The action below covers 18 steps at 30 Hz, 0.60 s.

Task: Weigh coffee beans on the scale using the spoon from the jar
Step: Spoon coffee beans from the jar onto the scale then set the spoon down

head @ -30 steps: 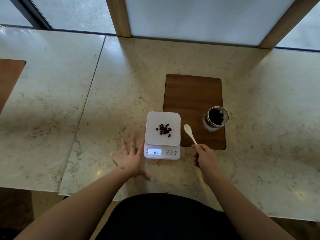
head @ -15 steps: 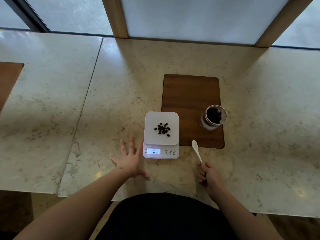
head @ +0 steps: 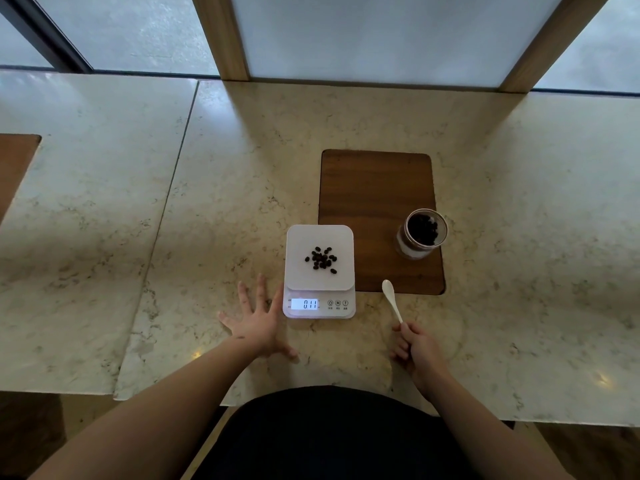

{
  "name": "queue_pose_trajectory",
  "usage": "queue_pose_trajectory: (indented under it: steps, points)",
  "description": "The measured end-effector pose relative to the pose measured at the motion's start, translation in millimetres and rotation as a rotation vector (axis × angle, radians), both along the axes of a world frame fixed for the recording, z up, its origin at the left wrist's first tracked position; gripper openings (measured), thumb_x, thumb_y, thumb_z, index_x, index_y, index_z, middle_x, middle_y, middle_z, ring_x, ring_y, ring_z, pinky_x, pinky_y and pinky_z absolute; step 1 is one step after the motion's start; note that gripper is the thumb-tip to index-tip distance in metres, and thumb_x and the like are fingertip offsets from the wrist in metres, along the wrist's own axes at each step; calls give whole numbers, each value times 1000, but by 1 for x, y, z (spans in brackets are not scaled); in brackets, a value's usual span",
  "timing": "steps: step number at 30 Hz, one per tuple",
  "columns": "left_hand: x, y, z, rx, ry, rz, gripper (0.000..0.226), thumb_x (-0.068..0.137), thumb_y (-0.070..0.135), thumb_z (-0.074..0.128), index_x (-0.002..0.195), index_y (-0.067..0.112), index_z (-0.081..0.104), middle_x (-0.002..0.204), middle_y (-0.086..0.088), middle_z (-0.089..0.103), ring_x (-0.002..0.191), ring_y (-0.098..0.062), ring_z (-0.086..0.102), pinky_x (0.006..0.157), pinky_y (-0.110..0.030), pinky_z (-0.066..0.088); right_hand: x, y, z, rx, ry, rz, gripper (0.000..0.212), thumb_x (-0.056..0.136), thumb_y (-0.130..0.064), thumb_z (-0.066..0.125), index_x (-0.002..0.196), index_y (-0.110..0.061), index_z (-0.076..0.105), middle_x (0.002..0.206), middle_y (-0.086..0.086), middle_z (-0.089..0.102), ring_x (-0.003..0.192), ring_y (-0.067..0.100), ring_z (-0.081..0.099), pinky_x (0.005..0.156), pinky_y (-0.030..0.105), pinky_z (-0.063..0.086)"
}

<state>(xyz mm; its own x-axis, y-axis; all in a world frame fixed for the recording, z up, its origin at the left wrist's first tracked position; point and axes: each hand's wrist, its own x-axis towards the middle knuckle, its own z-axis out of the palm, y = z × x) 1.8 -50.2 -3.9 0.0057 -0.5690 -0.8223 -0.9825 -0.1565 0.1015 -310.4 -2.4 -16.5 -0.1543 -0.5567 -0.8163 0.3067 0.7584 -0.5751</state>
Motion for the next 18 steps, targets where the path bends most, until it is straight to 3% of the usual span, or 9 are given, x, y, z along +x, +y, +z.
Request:
queue_pose_trajectory:
  steps: [9,12,18]
  points:
    - [0,0,3,0,-10,-4,160,41,90,75,120,52,-58,134,5,-69,127,-40,-58,100,-91,-3,0,-2,3,-1,44,46,29,104,-20,43,94,-3,64,55,0,39,44,12,37,50,32,46]
    - [-1,0,5,1,-3,-10,160,44,87,77,124,51,-56,133,5,-70,127,-39,-59,100,-91,-4,0,-3,2,4,54,43,28,104,-19,43,93,-3,63,55,-1,39,44,11,35,47,28,39]
    - [1,2,0,-13,-28,-13,162,41,88,78,128,51,-53,133,7,-69,129,-39,-58,101,-90,-1,1,-22,30,48,288,208,31,103,-24,41,94,-9,67,58,-2,41,49,12,36,46,29,34]
